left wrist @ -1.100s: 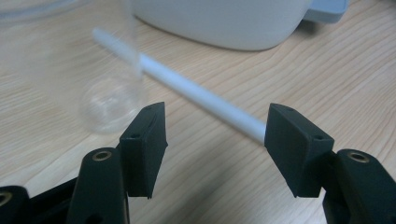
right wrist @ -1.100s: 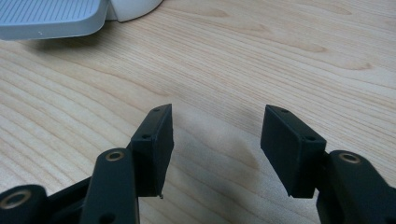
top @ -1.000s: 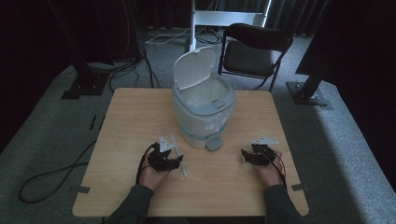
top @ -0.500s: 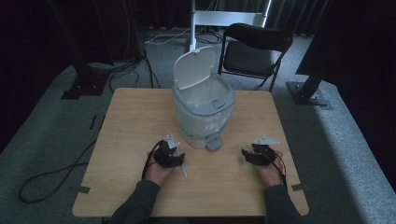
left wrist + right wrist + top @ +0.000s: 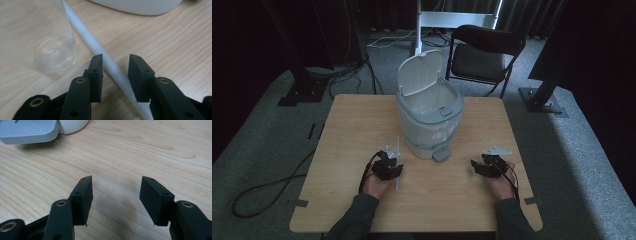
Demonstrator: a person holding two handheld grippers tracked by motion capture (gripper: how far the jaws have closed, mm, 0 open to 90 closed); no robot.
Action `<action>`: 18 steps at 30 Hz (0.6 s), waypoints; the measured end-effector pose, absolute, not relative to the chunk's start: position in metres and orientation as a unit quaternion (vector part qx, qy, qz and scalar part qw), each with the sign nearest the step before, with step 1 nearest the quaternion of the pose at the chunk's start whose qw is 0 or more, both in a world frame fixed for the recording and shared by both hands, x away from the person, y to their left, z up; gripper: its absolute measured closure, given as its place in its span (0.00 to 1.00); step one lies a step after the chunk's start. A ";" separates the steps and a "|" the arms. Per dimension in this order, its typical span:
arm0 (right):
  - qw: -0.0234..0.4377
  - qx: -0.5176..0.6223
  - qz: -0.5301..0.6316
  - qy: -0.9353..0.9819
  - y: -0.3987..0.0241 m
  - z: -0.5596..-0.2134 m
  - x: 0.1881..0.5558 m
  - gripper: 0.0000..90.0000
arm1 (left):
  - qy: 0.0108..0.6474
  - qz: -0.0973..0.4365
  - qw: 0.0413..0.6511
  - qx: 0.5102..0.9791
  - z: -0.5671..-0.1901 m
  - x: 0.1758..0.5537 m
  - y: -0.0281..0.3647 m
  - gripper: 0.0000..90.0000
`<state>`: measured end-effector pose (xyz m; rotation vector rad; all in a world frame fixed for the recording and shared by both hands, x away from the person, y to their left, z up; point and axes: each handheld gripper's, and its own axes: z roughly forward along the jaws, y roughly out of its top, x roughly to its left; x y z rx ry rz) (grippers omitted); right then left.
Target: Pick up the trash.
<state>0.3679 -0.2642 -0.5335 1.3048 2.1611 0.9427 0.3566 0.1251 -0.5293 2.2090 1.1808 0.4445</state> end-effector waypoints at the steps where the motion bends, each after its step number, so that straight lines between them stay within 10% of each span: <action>1: 0.222 0.472 0.341 0.782 -0.264 -0.534 0.368 0.48 | 0.444 0.167 0.293 0.830 -0.529 0.355 0.127 0.76; 18: 0.219 0.470 0.335 0.787 -0.262 -0.535 0.369 0.48 | 0.445 0.140 0.241 0.851 -0.519 0.342 0.163 0.87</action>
